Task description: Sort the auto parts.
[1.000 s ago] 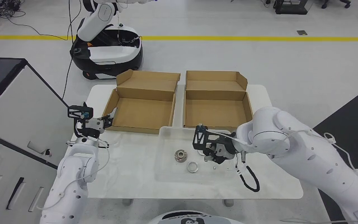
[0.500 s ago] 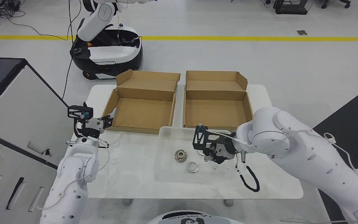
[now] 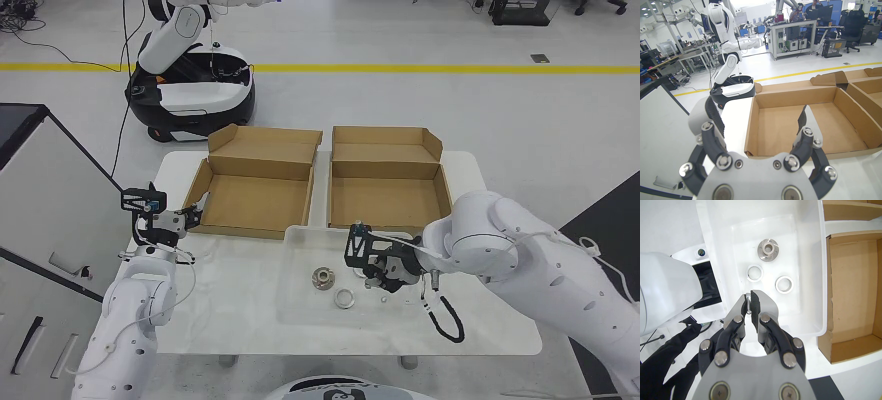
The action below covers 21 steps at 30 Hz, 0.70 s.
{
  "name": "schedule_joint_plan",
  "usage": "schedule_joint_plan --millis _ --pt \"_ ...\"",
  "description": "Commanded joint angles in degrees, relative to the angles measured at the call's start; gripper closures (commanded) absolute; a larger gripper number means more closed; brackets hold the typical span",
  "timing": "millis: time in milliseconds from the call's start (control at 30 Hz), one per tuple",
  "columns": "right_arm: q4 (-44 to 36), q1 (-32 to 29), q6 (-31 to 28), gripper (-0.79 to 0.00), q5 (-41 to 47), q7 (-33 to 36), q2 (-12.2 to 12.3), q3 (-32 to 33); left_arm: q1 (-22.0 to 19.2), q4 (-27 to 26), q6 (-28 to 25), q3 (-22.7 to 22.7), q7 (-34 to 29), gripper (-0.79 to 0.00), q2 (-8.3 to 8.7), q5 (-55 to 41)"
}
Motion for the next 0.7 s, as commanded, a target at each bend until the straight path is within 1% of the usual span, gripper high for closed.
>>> schedule_joint_plan --millis 0,33,100,200,433,533,667 --pt "0.0 0.0 0.0 0.0 0.0 0.0 0.0 0.0 0.0 0.0 0.0 0.0 0.0 -0.785 0.0 0.0" --pt "0.0 0.0 0.0 0.0 0.0 0.0 0.0 0.0 0.0 0.0 0.0 0.0 0.0 -0.785 0.0 0.0" --pt "0.39 -0.92 0.48 0.0 0.14 -2.23 -0.04 -0.03 0.0 0.0 0.0 0.0 0.0 -0.785 0.0 0.0" --pt "0.76 -1.15 0.9 0.0 0.58 -2.94 0.05 0.69 0.0 0.0 0.0 0.0 0.0 -0.785 0.0 0.0" --pt "0.63 -1.62 2.08 0.0 6.49 -4.38 0.67 5.0 0.0 0.0 0.0 0.0 0.0 -0.785 0.0 0.0" --pt "0.89 -2.74 1.46 0.0 11.83 -6.51 1.2 8.43 0.0 0.0 0.0 0.0 0.0 -0.785 0.0 0.0" --pt "2.3 -5.59 -1.77 0.0 22.83 -7.98 2.26 14.45 0.0 0.0 0.0 0.0 0.0 -0.785 0.0 0.0"
